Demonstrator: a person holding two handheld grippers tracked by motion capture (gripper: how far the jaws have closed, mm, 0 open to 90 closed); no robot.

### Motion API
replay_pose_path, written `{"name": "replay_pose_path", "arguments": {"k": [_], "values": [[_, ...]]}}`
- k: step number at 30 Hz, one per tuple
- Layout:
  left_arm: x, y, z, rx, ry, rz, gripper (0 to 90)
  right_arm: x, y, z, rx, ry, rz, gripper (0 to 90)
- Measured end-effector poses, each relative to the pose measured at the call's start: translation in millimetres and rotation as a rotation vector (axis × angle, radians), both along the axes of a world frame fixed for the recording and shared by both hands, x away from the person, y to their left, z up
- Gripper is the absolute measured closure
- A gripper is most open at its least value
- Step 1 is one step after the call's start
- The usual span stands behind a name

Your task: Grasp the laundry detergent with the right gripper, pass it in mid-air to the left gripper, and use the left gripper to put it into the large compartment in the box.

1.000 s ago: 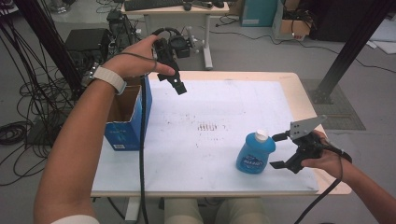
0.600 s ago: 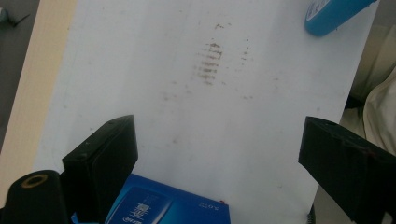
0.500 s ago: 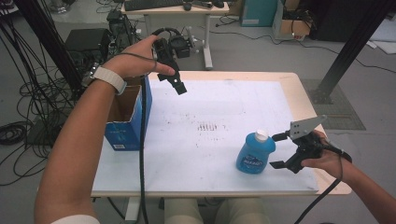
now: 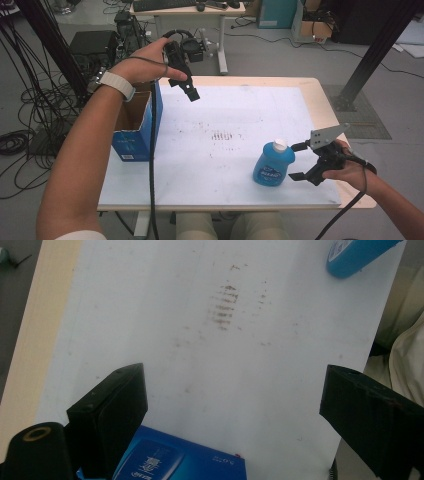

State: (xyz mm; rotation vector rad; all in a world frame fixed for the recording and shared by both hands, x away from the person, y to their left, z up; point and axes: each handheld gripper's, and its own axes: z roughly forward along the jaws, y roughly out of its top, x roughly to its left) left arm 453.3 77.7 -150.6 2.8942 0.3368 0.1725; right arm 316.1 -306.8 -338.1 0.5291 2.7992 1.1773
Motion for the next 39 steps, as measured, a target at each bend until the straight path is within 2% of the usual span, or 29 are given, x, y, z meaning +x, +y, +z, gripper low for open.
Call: {"name": "replay_pose_path", "arguments": {"k": [9, 10, 11, 39], "values": [[0.3, 0.2, -0.4, -0.001, 0.0, 0.0, 12.0, 0.0, 0.0, 0.1, 0.001, 0.004, -0.006, 5.4], [0.3, 0.2, -0.4, -0.001, -0.001, 0.001, 12.0, 2.7, 0.3, -1.2, 0.01, -0.025, 0.017, 5.4], [0.3, 0.2, -0.2, 0.002, 0.0, 0.002, 12.0, 3.9, 0.5, -1.7, 0.016, -0.035, 0.028, 5.4], [0.1, 1.2, -0.7, -0.001, -0.002, 0.005, 12.1, 3.7, 0.7, -3.6, 0.021, -0.032, 0.019, 3.8]]}}
